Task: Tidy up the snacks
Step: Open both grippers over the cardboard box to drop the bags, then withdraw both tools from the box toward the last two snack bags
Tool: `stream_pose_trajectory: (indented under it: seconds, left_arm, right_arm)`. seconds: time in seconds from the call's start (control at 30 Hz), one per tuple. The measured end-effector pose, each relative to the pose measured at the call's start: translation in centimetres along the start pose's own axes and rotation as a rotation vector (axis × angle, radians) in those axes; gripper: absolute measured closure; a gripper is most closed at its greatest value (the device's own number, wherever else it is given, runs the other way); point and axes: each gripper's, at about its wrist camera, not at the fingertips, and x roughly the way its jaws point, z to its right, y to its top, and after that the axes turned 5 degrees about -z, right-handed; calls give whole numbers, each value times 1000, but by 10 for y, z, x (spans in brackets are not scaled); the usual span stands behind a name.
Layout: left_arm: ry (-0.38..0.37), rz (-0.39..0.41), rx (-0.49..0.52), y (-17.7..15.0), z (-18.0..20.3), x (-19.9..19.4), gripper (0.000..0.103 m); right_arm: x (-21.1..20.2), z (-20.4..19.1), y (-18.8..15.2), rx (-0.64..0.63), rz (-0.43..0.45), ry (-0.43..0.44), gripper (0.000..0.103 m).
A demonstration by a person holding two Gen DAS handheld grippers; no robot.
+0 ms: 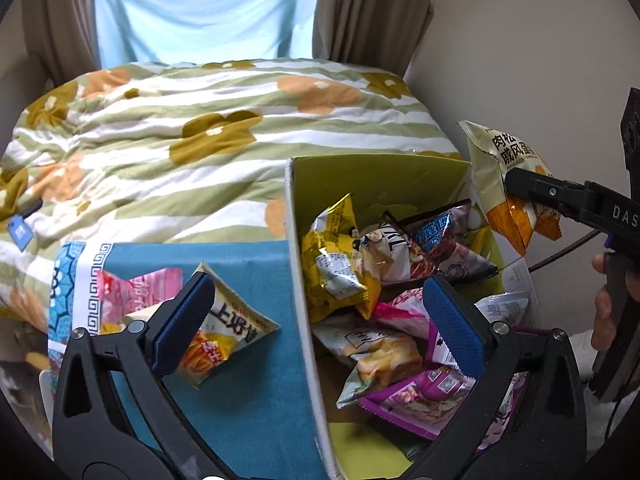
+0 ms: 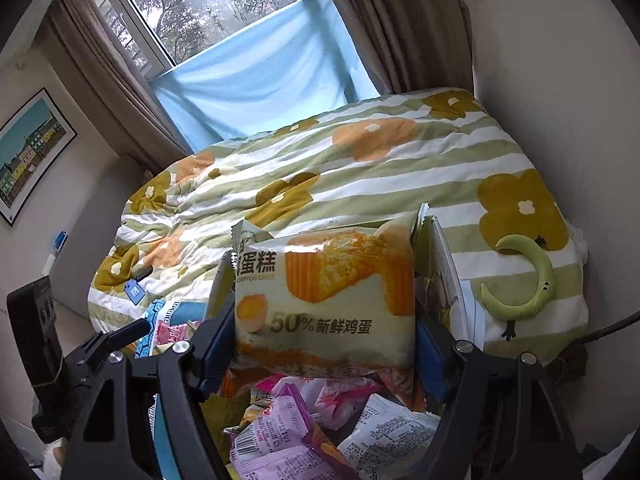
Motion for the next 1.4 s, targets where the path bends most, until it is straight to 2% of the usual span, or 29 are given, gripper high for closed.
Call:
stream_pose_trajectory:
  seconds: [0.27,0.33,0.4,0.47,0.67,0.83,1.1,1.4]
  left_arm:
    - [39,5,-54,-14,-22,-8,0]
    - [53,5,-55,-19,-24,-12,0]
    - [73,6,-51,-23,-27,-16,0]
    - [89,9,-56,-27,-29,-21,0]
    - [98,27,-61,-34,-32,-35,0]
    - [108,72,-47,-36,-27,-54,0]
    - [130,141,-32,-43,-28,-93,0]
    - [146,205,-17,-56,-68,-134,0]
  right_arm:
    - [36,-10,19,-82,-80,-49,28]
    - [45,-11,18,-85,-106,-44,25]
    - [46,-11,15,-79,-86,-29,10]
    - [43,-14,12,-93,-64,-33,0]
    - [36,-27,-2,-187,-53,-108,0]
    - [19,-28,-4,-165,-26,-66,0]
    - [-21,-44,-9,-198,57,-71,0]
    - [-65,-71,-32,-200,161,-143,0]
